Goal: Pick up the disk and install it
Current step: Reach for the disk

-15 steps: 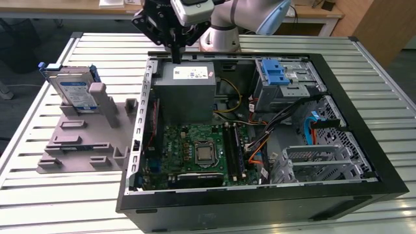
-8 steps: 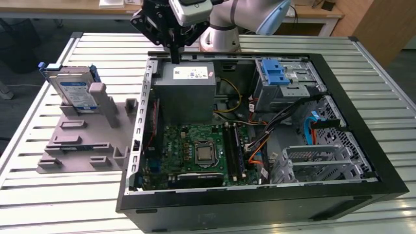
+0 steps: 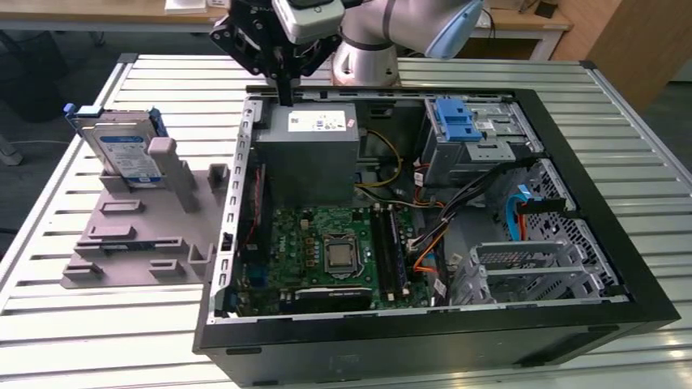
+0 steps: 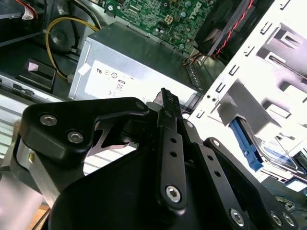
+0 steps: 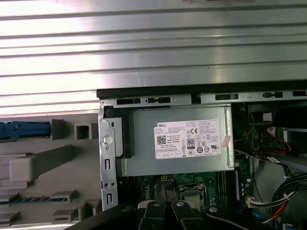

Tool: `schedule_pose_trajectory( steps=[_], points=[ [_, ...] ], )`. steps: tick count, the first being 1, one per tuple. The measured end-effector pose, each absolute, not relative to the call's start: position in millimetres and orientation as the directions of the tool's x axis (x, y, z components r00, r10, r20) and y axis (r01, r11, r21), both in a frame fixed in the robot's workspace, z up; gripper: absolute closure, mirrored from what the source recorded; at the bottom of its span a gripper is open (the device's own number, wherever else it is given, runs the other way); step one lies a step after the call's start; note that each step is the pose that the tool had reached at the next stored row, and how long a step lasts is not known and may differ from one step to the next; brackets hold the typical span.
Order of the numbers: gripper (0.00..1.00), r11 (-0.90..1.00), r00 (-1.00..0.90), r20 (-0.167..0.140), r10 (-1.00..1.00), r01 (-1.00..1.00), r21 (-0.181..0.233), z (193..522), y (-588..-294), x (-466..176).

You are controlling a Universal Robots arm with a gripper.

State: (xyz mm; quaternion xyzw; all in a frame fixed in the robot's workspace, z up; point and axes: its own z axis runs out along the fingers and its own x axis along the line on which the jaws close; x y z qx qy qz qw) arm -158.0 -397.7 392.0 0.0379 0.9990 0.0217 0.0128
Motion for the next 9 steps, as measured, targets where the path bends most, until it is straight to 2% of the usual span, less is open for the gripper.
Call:
schedule_pose_trajectory(
  steps=[9],
  points=[
    [0.89,0.996,-0.997,-0.017,0.076,0.076,0.044,391.6,-392.2,-174.0]
  ],
)
